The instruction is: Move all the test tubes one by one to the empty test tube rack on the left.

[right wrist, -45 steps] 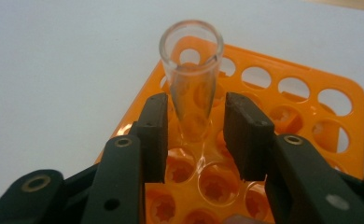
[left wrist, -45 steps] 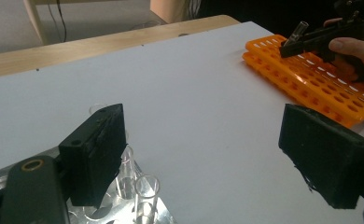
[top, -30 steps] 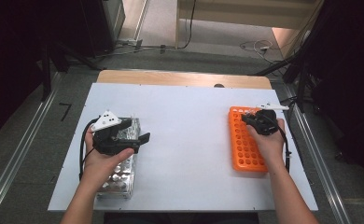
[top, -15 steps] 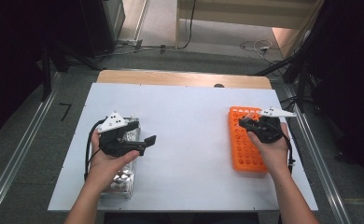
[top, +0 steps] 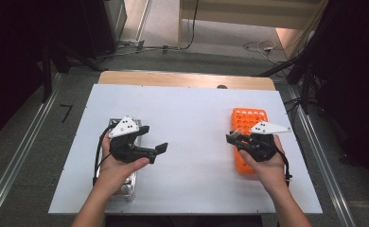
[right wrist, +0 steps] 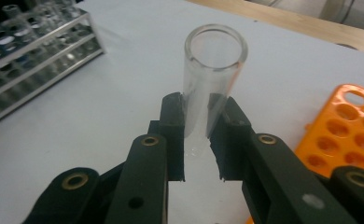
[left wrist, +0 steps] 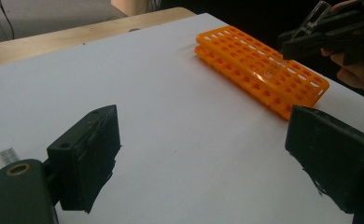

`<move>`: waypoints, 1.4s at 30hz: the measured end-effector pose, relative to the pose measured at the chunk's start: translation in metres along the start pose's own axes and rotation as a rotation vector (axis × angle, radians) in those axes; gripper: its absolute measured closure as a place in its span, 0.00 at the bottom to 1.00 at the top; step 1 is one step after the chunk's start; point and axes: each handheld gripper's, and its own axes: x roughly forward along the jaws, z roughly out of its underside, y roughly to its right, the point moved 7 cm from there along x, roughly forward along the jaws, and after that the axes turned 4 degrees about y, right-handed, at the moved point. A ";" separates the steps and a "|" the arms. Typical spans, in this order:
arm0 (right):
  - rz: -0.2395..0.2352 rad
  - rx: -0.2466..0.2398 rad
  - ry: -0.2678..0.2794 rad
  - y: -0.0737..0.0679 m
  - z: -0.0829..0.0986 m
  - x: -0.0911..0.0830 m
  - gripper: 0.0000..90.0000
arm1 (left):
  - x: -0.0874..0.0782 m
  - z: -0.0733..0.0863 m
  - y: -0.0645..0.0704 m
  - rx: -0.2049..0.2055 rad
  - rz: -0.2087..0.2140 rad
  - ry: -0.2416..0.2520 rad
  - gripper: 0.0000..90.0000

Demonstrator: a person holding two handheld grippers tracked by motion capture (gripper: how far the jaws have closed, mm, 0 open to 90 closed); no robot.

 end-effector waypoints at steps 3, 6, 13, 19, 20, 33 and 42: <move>-0.036 -0.022 -0.001 -0.016 -0.001 0.001 0.82 | 0.001 -0.001 0.004 0.008 0.007 -0.001 0.10; -0.073 -0.049 -0.008 -0.031 -0.003 0.003 0.82 | 0.001 -0.002 0.007 0.013 0.014 0.003 0.10; -0.131 -0.091 -0.021 -0.057 -0.004 0.012 0.82 | 0.004 -0.005 0.021 0.031 0.050 0.004 0.11; -0.188 -0.116 -0.050 -0.076 -0.001 0.023 0.82 | 0.013 -0.003 0.036 0.047 0.092 -0.012 0.13; -0.195 -0.124 -0.057 -0.080 0.000 0.025 0.82 | 0.014 -0.003 0.039 0.049 0.098 -0.014 0.13; -0.258 -0.179 -0.095 -0.110 0.005 0.034 0.82 | 0.027 0.003 0.072 0.096 0.209 -0.051 0.36; -0.286 -0.211 -0.111 -0.123 0.008 0.038 0.82 | 0.032 0.006 0.085 0.143 0.231 -0.066 0.58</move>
